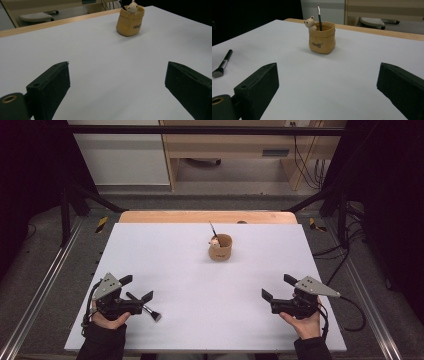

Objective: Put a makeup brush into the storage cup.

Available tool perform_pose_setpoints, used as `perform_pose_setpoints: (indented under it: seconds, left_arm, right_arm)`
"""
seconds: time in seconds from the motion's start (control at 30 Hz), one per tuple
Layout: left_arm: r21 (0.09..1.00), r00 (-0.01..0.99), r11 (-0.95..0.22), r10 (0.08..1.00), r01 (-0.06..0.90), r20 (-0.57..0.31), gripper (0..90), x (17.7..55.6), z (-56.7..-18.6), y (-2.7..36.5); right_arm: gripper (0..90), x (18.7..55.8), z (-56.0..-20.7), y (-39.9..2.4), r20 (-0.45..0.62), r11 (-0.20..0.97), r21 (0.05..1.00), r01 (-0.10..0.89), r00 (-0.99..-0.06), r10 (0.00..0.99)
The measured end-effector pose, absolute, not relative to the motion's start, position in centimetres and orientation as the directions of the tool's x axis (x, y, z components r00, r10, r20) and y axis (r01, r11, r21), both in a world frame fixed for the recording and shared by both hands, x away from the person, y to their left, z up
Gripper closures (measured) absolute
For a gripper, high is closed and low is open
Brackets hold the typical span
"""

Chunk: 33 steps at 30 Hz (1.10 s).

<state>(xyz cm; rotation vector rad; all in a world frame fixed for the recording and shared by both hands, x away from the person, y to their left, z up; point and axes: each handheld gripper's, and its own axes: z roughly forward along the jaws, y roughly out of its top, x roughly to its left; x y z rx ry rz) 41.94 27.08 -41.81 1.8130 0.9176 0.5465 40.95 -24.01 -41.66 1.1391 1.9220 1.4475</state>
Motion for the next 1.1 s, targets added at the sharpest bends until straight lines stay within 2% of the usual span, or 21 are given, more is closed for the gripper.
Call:
perform_pose_setpoints:
  seconds: [0.33, 1.1]
  left_arm:
    - [0.903, 0.629, -0.249, 0.777, 0.351, -0.03, 5.3, 42.3, -41.5, 27.5]
    - [0.793, 0.726, -0.437, 0.688, 0.424, -0.009, 5.3, 43.1, -43.6, 28.7]
  right_arm:
    - [4.5, 40.8, -41.5, -23.9, 0.1, 0.103, 0.938, 0.33, -0.545, 0.832]
    - [4.0, 40.7, -41.4, -23.5, 0.096, 0.115, 0.936, 0.334, -0.555, 0.826]
